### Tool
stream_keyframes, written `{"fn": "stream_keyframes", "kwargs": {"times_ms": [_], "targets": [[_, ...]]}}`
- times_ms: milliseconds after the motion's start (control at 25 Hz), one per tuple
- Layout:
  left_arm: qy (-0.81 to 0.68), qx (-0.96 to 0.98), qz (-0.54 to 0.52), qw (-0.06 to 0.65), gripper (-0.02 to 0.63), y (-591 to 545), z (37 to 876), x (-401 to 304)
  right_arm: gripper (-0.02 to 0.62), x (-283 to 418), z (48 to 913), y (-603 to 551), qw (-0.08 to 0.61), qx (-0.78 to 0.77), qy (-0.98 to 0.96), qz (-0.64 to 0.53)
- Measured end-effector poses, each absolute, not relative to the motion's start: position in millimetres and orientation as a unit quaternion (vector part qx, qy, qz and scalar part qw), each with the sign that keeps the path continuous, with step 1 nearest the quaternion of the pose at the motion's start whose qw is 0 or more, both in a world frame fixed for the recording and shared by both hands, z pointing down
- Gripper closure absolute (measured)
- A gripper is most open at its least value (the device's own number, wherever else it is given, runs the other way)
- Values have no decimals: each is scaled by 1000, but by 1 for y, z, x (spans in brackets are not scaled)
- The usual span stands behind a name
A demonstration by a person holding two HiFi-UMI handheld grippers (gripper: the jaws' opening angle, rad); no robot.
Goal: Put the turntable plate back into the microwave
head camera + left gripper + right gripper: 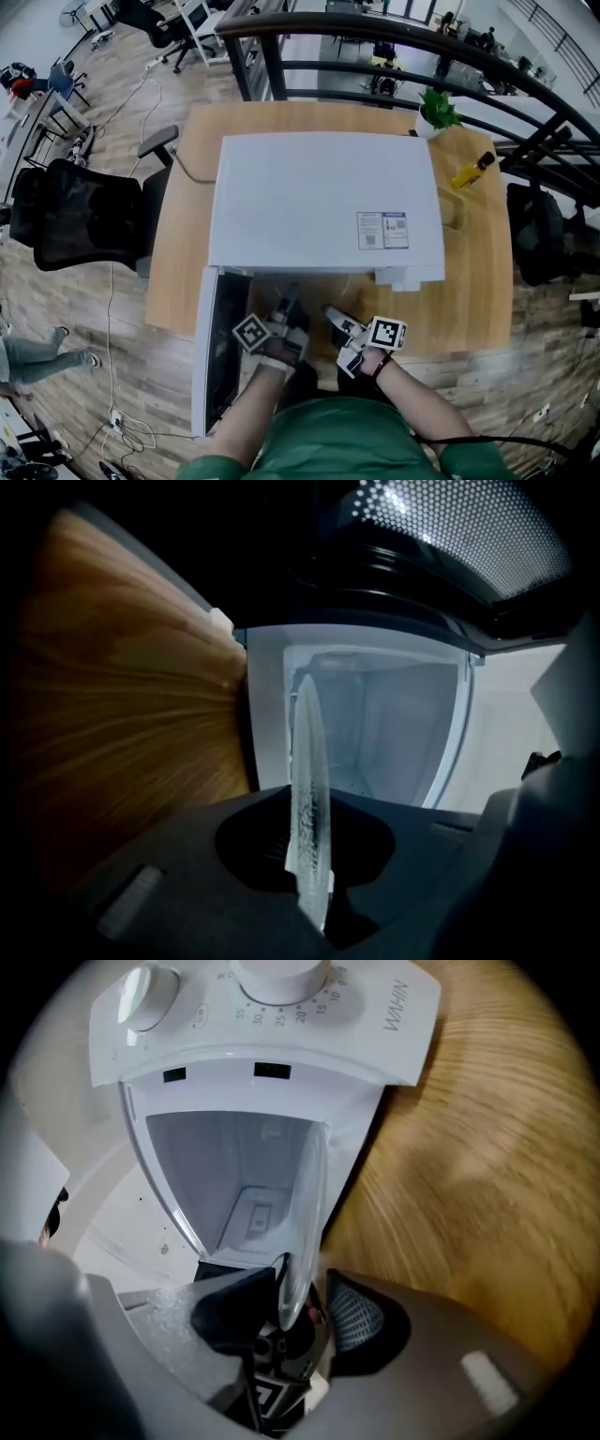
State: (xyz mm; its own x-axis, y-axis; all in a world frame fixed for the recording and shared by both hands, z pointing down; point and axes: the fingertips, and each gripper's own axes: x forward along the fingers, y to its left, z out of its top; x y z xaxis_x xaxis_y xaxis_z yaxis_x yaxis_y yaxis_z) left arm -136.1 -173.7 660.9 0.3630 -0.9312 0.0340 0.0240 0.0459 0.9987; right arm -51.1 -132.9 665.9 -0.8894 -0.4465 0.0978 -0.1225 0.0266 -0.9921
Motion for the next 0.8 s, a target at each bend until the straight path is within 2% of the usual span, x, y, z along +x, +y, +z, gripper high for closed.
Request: {"fn": "stream_keyframes", "kwargs": {"times_ms": [160,360,520,640,800], "targets": [[-404,564,-397,600,574,-183,658,-136,436,-58,669,-137,123,-216,693,-676],[-410,575,-381,597,569,-187,662,-134,526,-51,684,-146,90,-264,674,-684],[-409,579,-375,597,565,-190,662,-133,535,-50,682,-152,112,-262,665,-690],[-429,604,-328,586,561,-191,672,-136,541,-49,682,-157,130,-264,656,-695],[-431,620,-289,589,415,-185,677,-131,541,-49,680,-163,133,-267,653,-696]]}}
